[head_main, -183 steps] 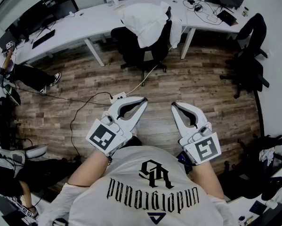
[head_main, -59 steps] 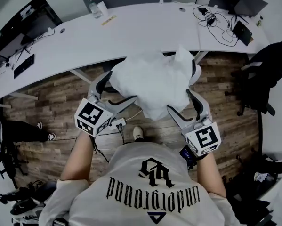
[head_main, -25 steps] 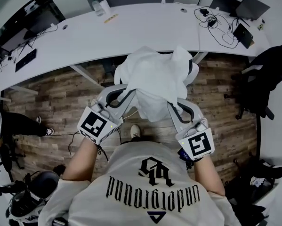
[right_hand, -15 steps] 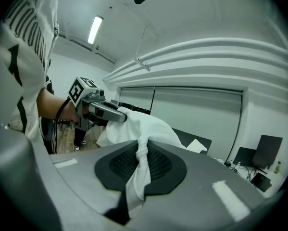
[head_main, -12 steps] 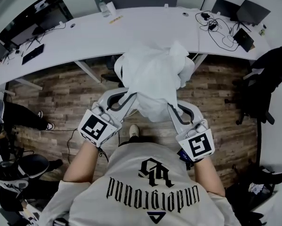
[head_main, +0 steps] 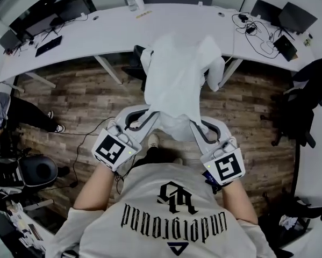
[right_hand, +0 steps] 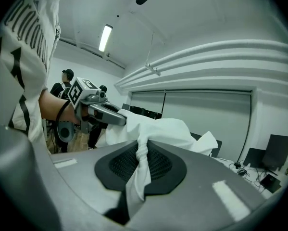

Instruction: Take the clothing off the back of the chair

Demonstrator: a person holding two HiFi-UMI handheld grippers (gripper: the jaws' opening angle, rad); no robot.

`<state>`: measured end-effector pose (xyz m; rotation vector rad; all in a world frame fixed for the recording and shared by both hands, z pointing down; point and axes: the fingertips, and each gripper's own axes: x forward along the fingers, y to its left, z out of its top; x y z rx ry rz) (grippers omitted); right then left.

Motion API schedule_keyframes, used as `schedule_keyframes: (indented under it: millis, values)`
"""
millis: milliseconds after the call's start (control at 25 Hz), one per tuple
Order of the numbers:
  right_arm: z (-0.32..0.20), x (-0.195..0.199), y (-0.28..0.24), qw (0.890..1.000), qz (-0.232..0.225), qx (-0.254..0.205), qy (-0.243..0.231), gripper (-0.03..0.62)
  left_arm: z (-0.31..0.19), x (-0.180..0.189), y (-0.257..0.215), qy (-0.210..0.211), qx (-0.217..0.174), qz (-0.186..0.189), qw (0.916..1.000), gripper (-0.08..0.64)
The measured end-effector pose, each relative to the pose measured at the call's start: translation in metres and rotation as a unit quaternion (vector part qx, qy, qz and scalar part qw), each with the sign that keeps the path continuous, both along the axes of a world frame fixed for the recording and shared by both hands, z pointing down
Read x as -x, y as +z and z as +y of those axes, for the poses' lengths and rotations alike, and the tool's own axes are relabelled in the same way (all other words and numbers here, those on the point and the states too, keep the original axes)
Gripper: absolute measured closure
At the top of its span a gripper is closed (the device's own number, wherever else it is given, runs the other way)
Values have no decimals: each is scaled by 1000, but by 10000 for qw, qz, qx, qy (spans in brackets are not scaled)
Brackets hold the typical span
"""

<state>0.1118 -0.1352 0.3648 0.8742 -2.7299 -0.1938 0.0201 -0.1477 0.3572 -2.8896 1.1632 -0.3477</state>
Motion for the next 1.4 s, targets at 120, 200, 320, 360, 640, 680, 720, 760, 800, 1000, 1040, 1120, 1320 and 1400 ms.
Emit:
schedule_keyframes:
  millis: [120,200,320,360,640,680,720,760,800,1000,1040,1120,1320,1400]
  values:
    - [17,9,4,9998,-31,23,-182,563,20,2,6,-77,68,-41,9999,485]
    - [27,16,4,9997,-53,20,-256,563,30,7,6,-115,81,-22,9999,485]
    - [40,26,3,9995,-101,47,-284,563,43,16,5,-120,74,-13,9999,485]
    - [43,30,3,9995,-96,52,-285,563,47,18,4,-104,65,-15,9999,485]
    - [78,65,6,9997,83,71,-228,565,80,48,3,90,3,64,9999,486]
    - [85,72,7,9997,111,70,-214,565,86,53,2,128,-3,79,9999,486]
    - [93,79,7,9998,83,51,-200,565,93,59,2,170,-9,102,9998,486]
    - [100,86,4,9998,14,29,-183,566,100,65,1,223,-21,128,9997,486]
    - [108,93,2,9999,-41,16,-157,566,107,71,-1,283,-37,148,9995,488]
    - [144,133,-5,10000,-14,-24,19,566,144,110,-5,545,-97,181,9983,488]
    - [153,142,-4,10000,19,-22,40,566,153,117,-5,594,-99,191,9980,488]
    - [170,158,-3,9999,67,-30,74,566,170,130,-3,682,-103,215,9974,488]
    - [219,192,7,9998,68,29,170,566,218,158,5,901,-48,256,9956,488]
    - [237,204,12,9997,64,93,220,566,236,170,8,951,-12,294,9950,488]
